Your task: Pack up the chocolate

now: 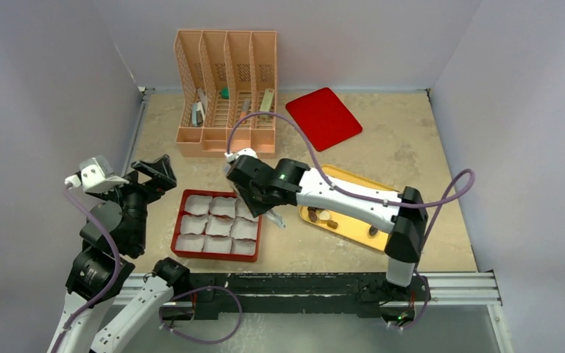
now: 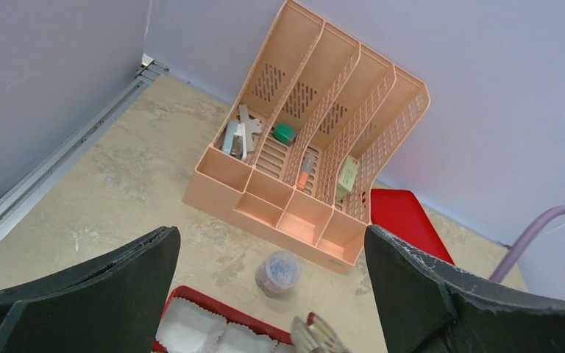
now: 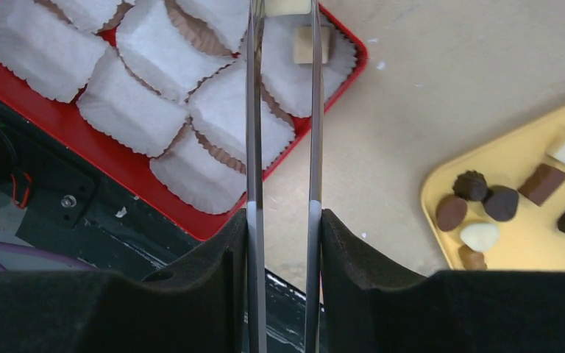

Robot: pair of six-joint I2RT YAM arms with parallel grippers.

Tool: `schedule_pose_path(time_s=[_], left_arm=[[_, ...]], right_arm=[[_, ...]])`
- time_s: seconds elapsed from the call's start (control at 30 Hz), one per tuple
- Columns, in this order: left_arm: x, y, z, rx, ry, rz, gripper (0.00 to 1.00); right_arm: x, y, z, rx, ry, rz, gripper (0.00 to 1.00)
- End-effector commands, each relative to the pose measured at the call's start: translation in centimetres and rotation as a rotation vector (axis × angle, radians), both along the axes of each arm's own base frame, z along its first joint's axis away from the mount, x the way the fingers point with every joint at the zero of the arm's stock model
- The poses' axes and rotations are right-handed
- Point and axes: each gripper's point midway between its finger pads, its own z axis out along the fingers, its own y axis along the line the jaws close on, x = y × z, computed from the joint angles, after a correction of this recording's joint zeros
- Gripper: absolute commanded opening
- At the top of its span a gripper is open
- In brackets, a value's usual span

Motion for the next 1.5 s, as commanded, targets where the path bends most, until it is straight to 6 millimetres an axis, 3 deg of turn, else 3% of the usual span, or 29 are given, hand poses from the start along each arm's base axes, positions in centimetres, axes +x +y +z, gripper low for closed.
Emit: schedule_pose_path(time_s=[0.0,0.43,0.7,0.97,1.47], left_arm=[[-0.5,0.6,1.3,-0.05,-0.043,0.027,0.96],[-0.6,0.9,2.1,-0.042,-0.055,0.037,0.96],[-0.1,0.8,2.3,-0.024,-0.052,0.045,0.96],[0.6,0.2,1.2,-0.013,-0.029,0.031,0.96],[1.0,-0.1,1.2,-0.001,-0.029,0.025,0.96]], right_arm=[[0.3,2.9,1.8,0.078,-0.052,0.07,0.3],[-1.3,6.3,0.4,0.085,-0.012,0.155,0.31],[-1.6,6.4,0.5,0.075,-0.016,0.158,0.31],[-1.3,6.4,-1.1,0.029,-0.011,0.155,0.32],[-0.8,6.4,-1.6,-0.009,-0.019,0.148,0.41]])
